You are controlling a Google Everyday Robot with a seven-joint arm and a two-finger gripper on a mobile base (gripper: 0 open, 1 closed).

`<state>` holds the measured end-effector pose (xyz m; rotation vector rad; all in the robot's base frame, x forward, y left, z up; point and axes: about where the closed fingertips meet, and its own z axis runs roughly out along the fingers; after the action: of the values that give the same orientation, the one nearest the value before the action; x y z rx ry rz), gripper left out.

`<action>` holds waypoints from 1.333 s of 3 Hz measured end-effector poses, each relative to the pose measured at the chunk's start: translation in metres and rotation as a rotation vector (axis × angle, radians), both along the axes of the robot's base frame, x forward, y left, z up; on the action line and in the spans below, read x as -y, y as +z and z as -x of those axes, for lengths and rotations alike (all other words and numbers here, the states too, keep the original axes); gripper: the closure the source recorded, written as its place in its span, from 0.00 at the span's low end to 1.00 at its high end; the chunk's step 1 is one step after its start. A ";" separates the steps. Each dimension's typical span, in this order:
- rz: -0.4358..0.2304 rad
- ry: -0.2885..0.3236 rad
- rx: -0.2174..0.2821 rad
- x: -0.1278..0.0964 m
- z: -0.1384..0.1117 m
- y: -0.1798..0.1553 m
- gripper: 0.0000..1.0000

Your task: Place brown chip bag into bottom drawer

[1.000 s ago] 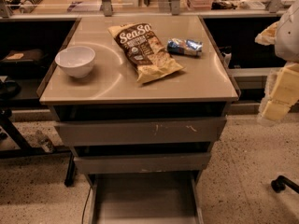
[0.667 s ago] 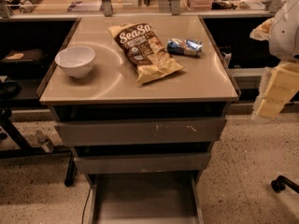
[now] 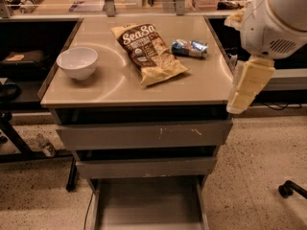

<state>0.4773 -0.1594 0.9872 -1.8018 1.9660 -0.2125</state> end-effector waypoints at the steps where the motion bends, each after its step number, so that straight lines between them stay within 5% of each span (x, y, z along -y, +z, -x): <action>1: -0.019 0.034 0.027 -0.016 -0.016 -0.002 0.00; 3: -0.146 0.126 -0.025 -0.057 -0.127 -0.025 0.00; 4: -0.169 0.131 0.009 -0.062 -0.141 -0.010 0.00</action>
Offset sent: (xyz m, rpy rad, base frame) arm 0.1379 0.0683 -0.0331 0.2462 0.0360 0.1778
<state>0.6180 -0.0973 0.9770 -1.8066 1.7941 -0.0115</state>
